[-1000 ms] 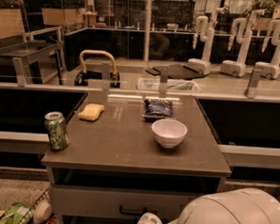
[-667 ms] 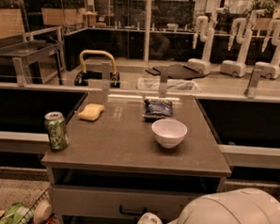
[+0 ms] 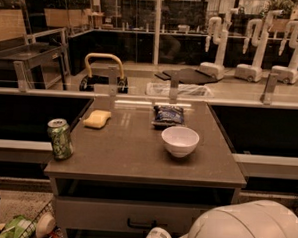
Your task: Open middle drawer
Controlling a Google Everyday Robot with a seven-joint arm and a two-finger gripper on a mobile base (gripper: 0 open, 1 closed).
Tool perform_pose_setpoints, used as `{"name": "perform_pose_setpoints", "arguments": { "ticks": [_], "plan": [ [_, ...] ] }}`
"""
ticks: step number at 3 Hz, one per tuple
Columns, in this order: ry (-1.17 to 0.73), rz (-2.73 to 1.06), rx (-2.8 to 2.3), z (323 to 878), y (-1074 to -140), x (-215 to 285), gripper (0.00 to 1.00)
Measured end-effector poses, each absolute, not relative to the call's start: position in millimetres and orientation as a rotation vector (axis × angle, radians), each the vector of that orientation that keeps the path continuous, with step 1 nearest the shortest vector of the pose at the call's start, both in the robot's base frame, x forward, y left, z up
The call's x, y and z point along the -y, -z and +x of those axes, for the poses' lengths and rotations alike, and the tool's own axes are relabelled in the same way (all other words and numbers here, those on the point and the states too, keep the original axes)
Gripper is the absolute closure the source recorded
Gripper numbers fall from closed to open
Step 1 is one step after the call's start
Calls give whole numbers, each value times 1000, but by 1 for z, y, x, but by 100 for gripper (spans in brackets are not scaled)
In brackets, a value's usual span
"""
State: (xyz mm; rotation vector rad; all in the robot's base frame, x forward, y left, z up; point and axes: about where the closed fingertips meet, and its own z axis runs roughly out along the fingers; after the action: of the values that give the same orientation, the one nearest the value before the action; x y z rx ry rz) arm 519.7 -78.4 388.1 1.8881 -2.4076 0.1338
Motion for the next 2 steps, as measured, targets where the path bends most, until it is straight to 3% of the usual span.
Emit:
{"name": "perform_pose_setpoints", "arguments": {
  "ticks": [1,2],
  "plan": [
    [-113,1894,2399,516,-388,78,0],
    [-17,1876,2388,486,-395,74,17]
  ]
}}
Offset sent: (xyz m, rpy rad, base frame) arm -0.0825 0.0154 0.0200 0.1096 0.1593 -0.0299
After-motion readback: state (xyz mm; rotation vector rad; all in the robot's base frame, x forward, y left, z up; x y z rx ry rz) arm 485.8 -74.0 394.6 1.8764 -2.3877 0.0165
